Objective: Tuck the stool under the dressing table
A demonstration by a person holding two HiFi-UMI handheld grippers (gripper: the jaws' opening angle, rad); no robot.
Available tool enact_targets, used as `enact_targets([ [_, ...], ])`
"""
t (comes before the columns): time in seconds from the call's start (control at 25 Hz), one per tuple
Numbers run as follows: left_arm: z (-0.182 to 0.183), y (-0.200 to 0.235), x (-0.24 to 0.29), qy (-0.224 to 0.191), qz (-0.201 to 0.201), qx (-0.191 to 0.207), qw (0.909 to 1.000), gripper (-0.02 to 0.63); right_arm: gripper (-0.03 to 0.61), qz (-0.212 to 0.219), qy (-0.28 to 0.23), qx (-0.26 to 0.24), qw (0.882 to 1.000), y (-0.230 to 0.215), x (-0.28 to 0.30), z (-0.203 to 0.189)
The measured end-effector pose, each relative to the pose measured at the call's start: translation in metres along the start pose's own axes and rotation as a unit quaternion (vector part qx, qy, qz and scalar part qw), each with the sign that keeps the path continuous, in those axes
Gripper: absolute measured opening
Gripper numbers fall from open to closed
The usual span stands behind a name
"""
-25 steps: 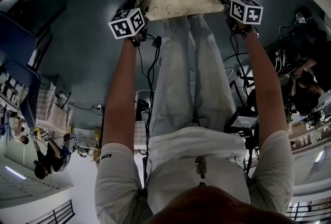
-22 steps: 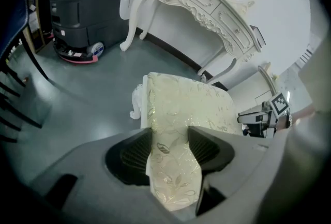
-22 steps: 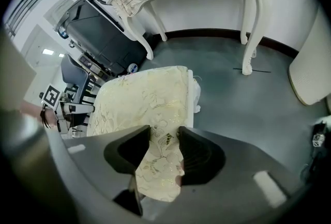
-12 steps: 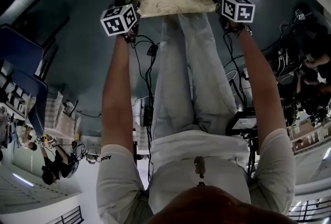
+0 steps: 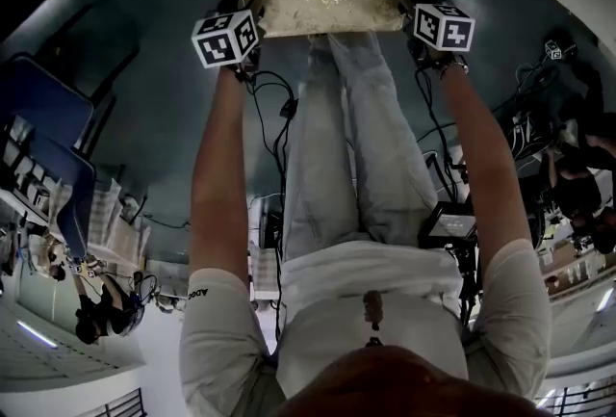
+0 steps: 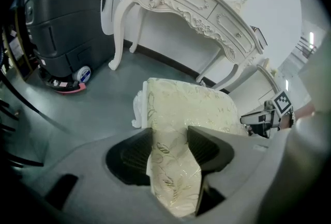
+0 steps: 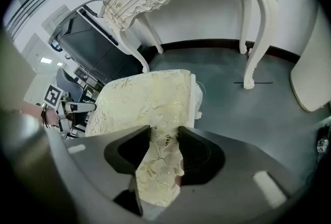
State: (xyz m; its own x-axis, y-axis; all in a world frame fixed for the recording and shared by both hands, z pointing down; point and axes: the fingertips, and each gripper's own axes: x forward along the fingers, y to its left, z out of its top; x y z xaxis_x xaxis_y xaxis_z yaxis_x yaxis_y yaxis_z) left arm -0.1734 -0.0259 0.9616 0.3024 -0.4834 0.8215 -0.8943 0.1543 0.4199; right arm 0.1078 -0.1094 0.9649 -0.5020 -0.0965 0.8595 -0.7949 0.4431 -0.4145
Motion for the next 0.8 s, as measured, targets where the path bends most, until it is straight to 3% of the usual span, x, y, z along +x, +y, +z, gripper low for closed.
enact_targets([
  [0.28, 0.052, 0.016, 0.005, -0.002, 0.001, 0.007, 1.0, 0.227, 0.187, -0.004, -0.008, -0.001, 1.0, 0.008, 0.011, 0.05],
  [0.8, 0.15, 0.004, 0.074, 0.01, 0.009, 0.026, 0.9996, 0.229, 0.184, -0.017, -0.026, 0.005, 1.0, -0.051, 0.036, 0.154],
])
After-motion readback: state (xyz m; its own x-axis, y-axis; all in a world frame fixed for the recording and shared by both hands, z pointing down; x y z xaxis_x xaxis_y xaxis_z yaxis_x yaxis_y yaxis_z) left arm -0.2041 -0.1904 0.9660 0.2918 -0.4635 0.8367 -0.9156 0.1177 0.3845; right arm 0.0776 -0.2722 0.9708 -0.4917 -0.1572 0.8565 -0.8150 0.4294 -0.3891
